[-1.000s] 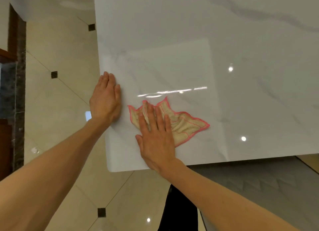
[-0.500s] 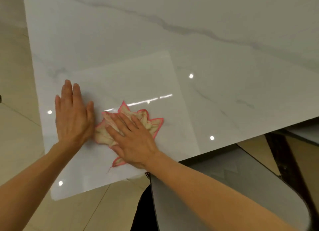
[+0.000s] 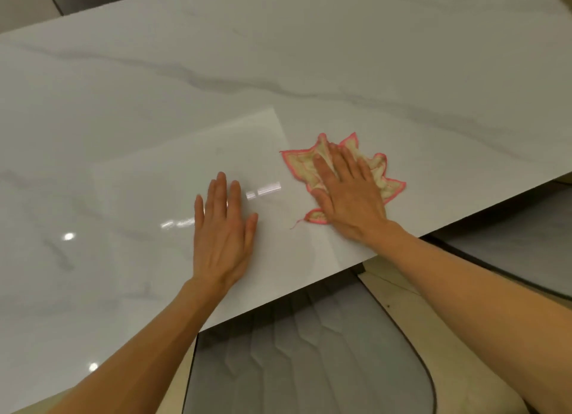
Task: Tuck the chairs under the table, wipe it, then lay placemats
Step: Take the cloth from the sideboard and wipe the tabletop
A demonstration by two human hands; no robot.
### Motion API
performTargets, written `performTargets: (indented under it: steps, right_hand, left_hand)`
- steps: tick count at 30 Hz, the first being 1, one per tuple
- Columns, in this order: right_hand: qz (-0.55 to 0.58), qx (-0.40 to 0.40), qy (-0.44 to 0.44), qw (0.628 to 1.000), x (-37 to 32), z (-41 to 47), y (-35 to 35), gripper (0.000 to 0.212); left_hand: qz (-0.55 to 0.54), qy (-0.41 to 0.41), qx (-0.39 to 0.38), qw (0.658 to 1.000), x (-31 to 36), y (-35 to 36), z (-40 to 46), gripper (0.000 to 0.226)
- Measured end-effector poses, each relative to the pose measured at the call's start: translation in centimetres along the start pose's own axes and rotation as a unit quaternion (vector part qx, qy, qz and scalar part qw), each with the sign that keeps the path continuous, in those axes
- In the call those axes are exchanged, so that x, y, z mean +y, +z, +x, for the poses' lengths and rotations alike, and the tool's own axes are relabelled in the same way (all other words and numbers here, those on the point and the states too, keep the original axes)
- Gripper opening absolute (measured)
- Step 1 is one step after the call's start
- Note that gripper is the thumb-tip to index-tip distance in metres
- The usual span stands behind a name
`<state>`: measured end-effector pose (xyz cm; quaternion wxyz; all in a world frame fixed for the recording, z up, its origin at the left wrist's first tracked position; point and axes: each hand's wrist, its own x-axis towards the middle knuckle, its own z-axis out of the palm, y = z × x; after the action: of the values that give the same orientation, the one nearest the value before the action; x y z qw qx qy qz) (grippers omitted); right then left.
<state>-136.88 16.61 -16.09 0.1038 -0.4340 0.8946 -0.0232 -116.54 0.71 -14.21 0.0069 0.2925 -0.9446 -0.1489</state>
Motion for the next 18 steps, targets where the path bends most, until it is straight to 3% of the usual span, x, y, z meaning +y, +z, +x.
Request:
performTargets:
  steps: [3,10,18]
  right_hand:
    - [0.004,-0.008,0.021,1.0,5.1,-0.5,-0.9,0.064]
    - [0.029,0.027,-0.014,0.999,6.0,-0.6,-0.6,0.062]
    - [0.018,0.037,-0.074,0.996,8.1,0.0,-0.3,0.062]
  left_hand:
    - [-0.003,0.011,-0.002,1.0,5.4,2.1,1.6,0.063]
    - [-0.036,0.004,0.046,0.998,14.5,4.9,5.2,0.05]
    - [-0.043,-0.035,0.054,0.997,15.7,7.2,5.9,0.055]
